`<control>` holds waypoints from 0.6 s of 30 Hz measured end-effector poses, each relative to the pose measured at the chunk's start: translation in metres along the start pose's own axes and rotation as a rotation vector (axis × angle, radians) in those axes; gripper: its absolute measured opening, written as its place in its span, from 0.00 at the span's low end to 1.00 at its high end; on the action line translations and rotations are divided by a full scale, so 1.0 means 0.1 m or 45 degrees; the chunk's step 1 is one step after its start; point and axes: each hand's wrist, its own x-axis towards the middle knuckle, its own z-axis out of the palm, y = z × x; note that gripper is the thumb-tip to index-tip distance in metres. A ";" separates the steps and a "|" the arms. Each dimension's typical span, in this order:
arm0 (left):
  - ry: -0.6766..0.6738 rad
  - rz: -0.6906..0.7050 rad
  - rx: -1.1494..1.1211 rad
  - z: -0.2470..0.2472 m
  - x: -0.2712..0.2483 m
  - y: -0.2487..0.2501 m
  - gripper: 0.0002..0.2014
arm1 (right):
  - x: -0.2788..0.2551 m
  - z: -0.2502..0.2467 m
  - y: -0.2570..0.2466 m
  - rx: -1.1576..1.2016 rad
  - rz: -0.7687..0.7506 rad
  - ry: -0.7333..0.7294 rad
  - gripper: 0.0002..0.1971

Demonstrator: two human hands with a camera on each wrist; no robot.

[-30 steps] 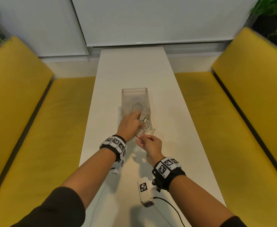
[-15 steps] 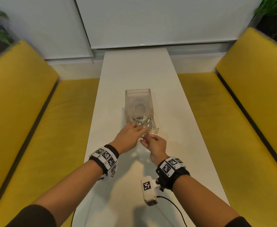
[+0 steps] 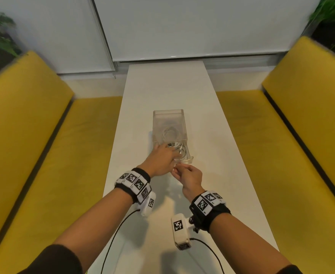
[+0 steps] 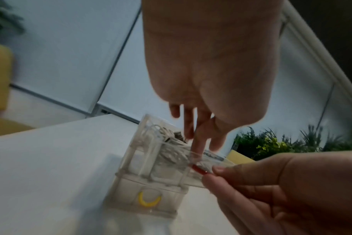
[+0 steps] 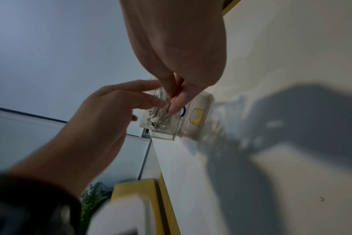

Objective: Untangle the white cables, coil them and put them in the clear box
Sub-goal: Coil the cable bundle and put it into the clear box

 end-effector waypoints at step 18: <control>0.586 -0.071 -0.036 0.21 -0.25 -0.15 0.19 | 0.01 0.06 -0.02 0.059 0.015 -0.013 0.07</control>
